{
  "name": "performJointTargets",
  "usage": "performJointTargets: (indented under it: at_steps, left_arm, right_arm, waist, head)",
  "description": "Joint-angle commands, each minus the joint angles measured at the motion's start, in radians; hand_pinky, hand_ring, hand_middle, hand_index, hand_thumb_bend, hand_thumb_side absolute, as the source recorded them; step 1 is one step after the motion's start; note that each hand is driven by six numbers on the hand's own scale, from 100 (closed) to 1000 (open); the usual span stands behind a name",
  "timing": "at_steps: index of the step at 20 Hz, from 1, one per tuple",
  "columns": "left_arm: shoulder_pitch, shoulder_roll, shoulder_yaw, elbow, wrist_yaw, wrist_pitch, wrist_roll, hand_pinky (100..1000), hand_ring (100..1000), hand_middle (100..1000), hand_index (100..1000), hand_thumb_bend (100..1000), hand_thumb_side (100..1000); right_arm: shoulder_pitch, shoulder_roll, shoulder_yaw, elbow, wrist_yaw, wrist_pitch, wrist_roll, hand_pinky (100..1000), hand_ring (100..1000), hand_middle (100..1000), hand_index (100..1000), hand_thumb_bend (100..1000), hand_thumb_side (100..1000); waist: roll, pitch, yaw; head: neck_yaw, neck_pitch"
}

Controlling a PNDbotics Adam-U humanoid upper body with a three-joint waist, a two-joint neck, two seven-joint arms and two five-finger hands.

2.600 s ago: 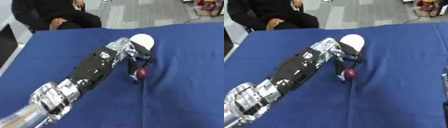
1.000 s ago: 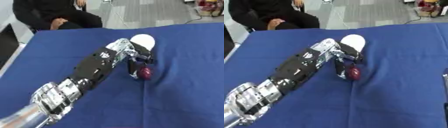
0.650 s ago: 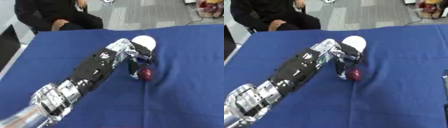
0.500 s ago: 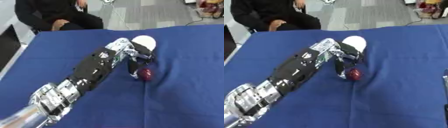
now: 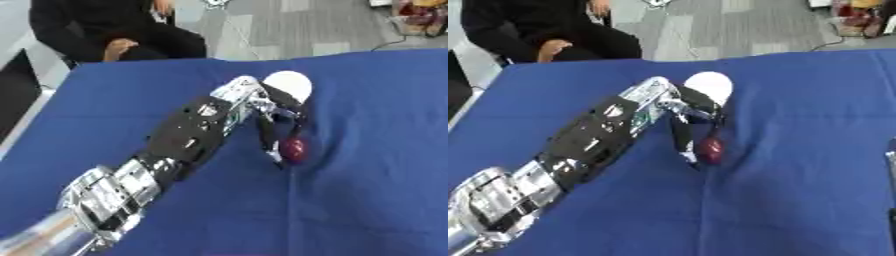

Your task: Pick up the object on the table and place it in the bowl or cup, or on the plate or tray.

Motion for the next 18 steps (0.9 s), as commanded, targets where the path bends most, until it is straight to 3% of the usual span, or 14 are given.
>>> performJointTargets:
  at_steps: [1, 3, 6, 13, 17, 18]
  left_arm:
    - [-0.015, 0.003, 0.007, -0.007, 0.0, -0.044, -0.037, 100, 327, 536, 708, 535, 563]
    - [-0.013, -0.001, 0.008, -0.005, 0.0, -0.048, -0.035, 100, 359, 588, 738, 525, 564]
    - [-0.01, -0.008, 0.011, 0.002, 0.013, -0.054, -0.026, 100, 329, 543, 726, 505, 542]
    - [-0.01, -0.01, 0.009, 0.005, 0.022, -0.049, -0.014, 100, 109, 269, 448, 451, 430]
    - [-0.01, -0.01, 0.013, 0.007, 0.044, -0.039, 0.001, 100, 100, 165, 358, 347, 409]
    - [-0.01, -0.01, 0.012, 0.008, 0.052, -0.037, 0.004, 100, 100, 156, 347, 366, 394]
  right_arm:
    - [-0.02, -0.001, -0.001, -0.015, -0.003, -0.001, 0.001, 376, 505, 589, 687, 100, 1000]
    - [-0.021, 0.0, -0.001, -0.015, -0.004, -0.001, 0.002, 377, 505, 589, 687, 100, 1000]
    - [-0.023, 0.002, 0.0, -0.015, -0.005, -0.002, 0.003, 377, 506, 589, 687, 100, 1000]
    - [-0.024, 0.003, 0.001, -0.015, -0.006, -0.001, 0.004, 378, 506, 589, 687, 100, 1000]
    - [-0.023, 0.001, 0.0, -0.015, -0.005, -0.001, 0.004, 376, 505, 589, 687, 100, 1000]
    - [-0.023, 0.0, 0.0, -0.015, -0.005, -0.001, 0.004, 376, 505, 589, 687, 100, 1000]
  waist:
    - [-0.004, -0.012, -0.002]
    - [-0.004, -0.011, -0.004]
    - [-0.003, -0.01, -0.007]
    - [-0.001, -0.011, -0.008]
    - [-0.002, -0.011, -0.006]
    - [-0.002, -0.011, -0.005]
  head:
    - [0.007, -0.014]
    - [0.007, -0.014]
    - [0.006, -0.017]
    - [0.005, -0.019]
    - [0.004, -0.022]
    - [0.004, -0.022]
